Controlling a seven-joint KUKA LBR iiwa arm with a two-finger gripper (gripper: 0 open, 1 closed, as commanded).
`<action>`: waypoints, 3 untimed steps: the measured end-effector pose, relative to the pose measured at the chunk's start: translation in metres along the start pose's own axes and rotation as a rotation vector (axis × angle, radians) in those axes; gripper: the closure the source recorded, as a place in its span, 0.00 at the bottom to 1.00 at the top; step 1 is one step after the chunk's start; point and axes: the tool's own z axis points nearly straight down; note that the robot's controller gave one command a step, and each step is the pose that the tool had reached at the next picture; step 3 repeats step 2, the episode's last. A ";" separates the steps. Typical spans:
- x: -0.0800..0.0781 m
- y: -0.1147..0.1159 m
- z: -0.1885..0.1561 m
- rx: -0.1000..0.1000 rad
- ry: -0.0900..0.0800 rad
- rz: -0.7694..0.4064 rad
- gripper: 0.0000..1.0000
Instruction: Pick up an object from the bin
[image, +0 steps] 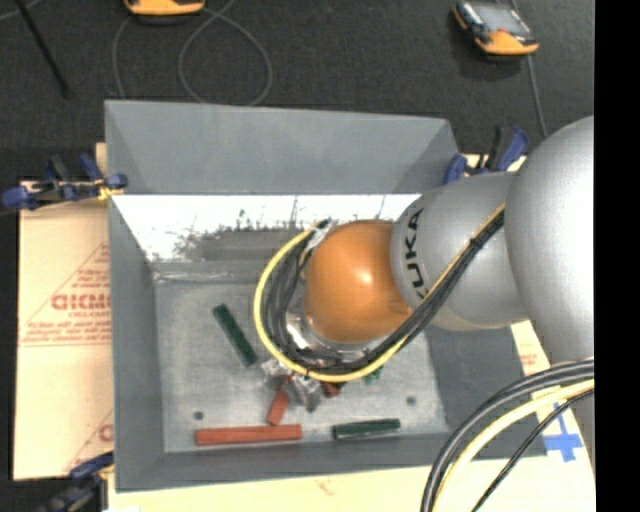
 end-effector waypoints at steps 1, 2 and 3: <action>-0.040 0.029 -0.106 0.000 -0.002 -0.018 1.00; -0.042 0.046 -0.164 -0.005 0.003 -0.827 1.00; -0.042 0.046 -0.164 -0.005 0.003 -0.827 1.00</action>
Offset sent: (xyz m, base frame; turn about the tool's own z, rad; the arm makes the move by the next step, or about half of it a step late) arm 0.0089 0.0454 0.1011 -0.0156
